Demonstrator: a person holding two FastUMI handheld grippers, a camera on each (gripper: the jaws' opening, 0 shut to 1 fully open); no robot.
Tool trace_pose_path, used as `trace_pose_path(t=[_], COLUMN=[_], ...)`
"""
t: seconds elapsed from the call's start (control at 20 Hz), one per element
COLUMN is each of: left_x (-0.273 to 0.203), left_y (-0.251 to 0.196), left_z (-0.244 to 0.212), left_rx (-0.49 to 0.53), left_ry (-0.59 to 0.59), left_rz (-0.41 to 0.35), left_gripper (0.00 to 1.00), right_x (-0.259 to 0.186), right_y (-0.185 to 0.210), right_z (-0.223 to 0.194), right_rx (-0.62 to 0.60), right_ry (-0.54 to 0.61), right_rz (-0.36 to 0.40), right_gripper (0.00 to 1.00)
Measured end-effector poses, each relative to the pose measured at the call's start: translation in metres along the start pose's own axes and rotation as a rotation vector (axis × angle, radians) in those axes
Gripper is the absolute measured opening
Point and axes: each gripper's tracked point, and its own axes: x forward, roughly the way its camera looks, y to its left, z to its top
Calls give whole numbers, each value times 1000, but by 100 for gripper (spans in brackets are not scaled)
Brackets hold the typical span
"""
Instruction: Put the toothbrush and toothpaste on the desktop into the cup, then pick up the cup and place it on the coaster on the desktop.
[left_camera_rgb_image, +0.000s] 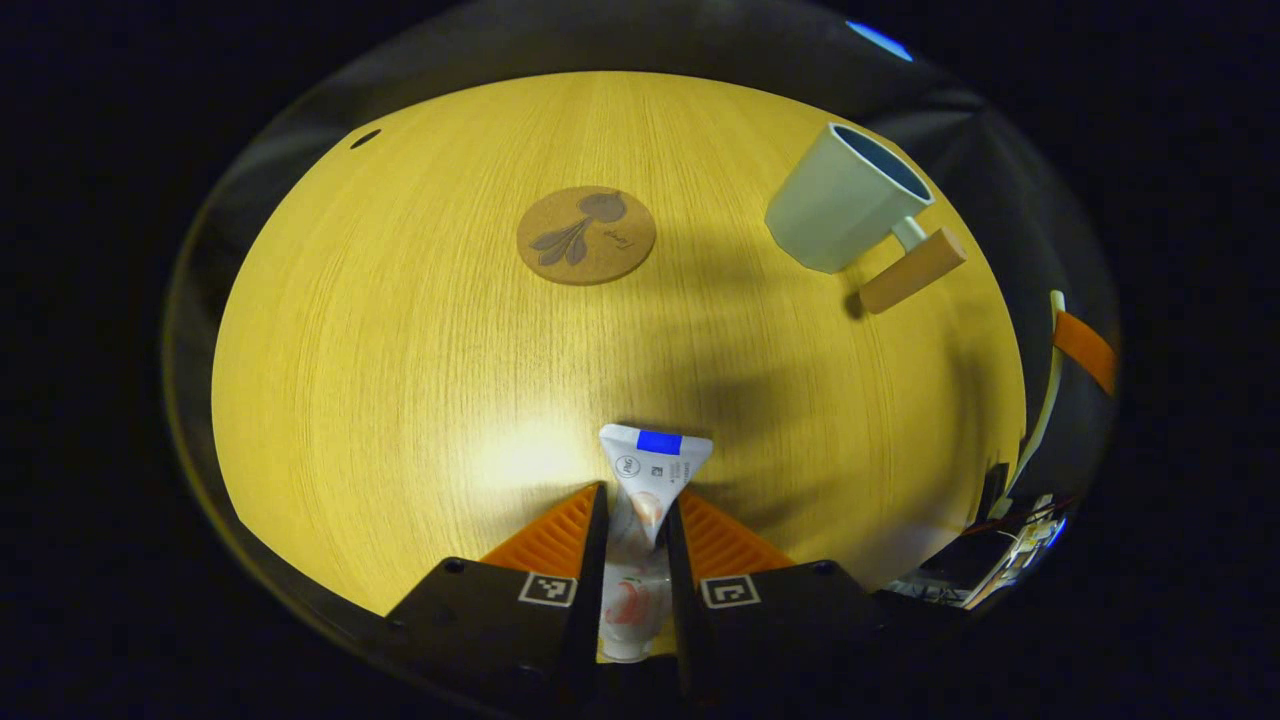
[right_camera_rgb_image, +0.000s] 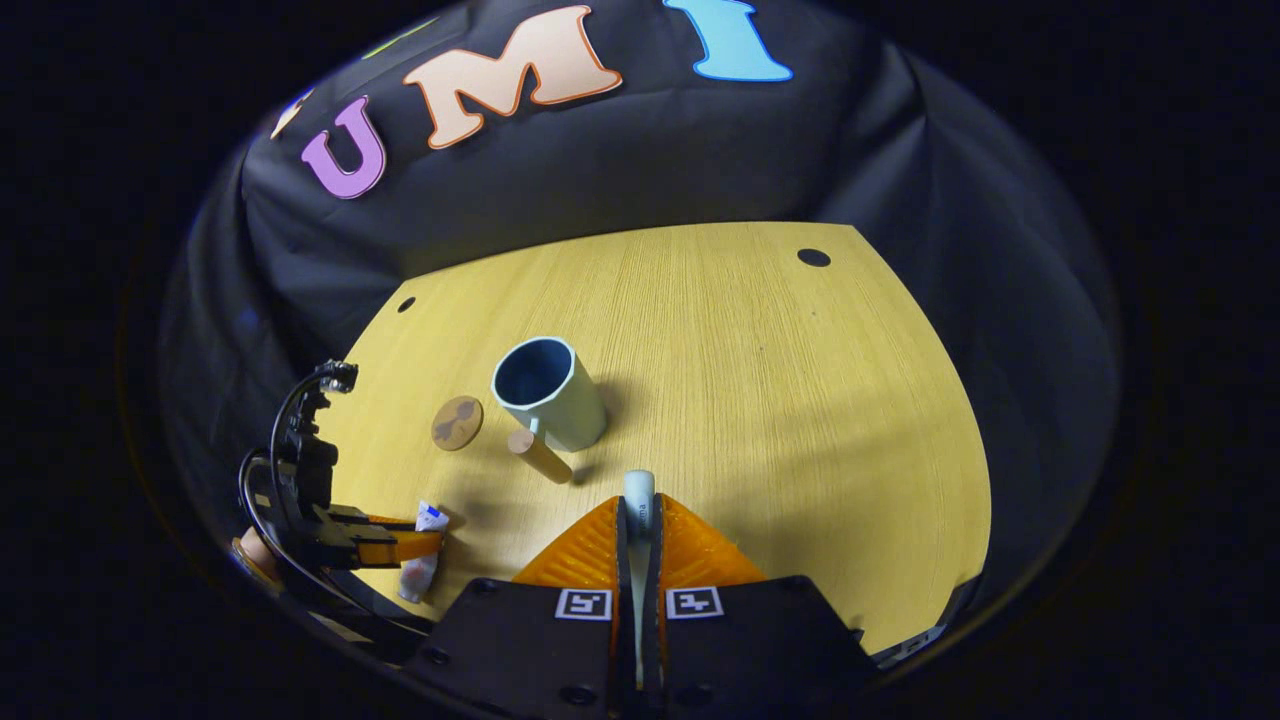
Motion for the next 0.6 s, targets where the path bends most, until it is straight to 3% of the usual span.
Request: trace_pose_path(t=[0.35,0.6], left_x=[0,-7], left_y=[-3,-11], left_z=[9,17], left_rx=[-43,-114], left_ry=[-46,-115], left_rz=[4,-68], left_gripper=[6,4], right_x=[-3,-1], right_y=[10,41], right_z=[65,138], right_rx=[30,16], right_ry=[-179,-383], right_rz=[79,195], right_gripper=[5,6])
